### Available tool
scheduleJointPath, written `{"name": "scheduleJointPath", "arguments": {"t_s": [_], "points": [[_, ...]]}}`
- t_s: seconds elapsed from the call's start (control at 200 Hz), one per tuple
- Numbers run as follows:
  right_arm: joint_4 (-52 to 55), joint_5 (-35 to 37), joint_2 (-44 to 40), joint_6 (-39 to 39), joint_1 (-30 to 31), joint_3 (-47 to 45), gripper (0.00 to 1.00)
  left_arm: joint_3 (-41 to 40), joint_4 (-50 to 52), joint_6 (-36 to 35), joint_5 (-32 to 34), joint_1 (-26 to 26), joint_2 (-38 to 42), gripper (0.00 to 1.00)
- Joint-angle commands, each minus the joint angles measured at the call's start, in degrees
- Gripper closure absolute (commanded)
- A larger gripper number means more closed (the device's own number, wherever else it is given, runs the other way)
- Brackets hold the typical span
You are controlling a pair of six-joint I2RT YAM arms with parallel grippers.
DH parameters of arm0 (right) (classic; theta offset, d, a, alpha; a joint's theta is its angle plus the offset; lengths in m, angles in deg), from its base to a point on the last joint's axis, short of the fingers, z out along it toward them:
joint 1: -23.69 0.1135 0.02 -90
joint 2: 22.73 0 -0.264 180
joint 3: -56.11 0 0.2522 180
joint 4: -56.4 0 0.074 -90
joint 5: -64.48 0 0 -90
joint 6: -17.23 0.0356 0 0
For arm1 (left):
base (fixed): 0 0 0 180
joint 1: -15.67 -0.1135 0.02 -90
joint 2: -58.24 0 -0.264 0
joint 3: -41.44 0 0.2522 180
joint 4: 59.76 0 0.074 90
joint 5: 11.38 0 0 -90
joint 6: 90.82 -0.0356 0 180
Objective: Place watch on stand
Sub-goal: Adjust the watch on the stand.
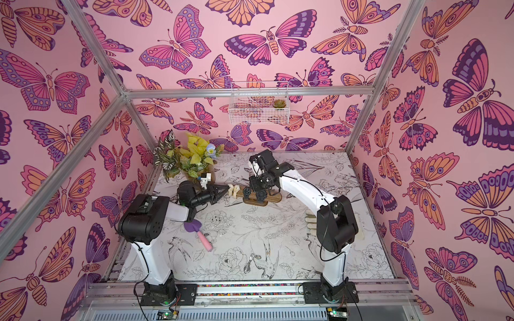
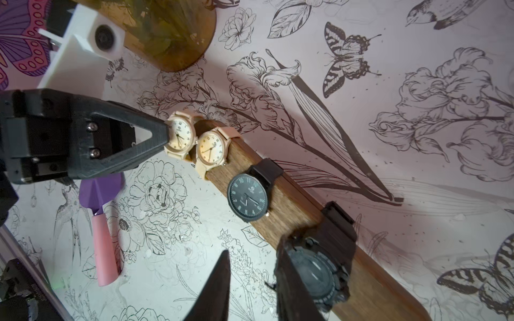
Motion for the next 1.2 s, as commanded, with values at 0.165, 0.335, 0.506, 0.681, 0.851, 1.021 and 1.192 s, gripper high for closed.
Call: {"name": "scheduleJointPath", "arguments": {"t_s": [0.165,0.335,0.506,0.681,0.851,1.021,1.192], "points": [[5.25,2.5,10.08,-1.07,4.47,10.32,0.9,-1.28,-2.58,-0.01,-1.34,-0.36,-0.72,1.0],[5.87,3.95,13.93,-0.84,6.08,14.39,0.98,-1.12,-2.58,0.08,-1.69,-0.42,-0.86,1.0],[5.68,5.88,15.66,0.17,6.51,15.62,1.0,-1.12,-2.58,0.0,-1.77,-0.43,-0.84,1.0],[6.53,9.07,16.17,0.24,6.54,16.0,1.0,-1.08,-2.58,0.0,-1.78,-0.41,-0.74,1.0],[8.16,12.07,15.94,-0.12,6.52,15.43,1.0,-1.17,-2.58,0.0,-1.69,-0.37,-0.6,1.0],[8.44,14.14,14.56,0.09,6.39,13.48,1.0,-1.22,-2.76,0.0,-1.69,-0.43,-0.5,1.0],[6.94,11.42,13.29,0.07,6.39,12.22,1.0,-1.38,-2.84,0.0,-1.63,-0.42,-0.32,1.0]]}}
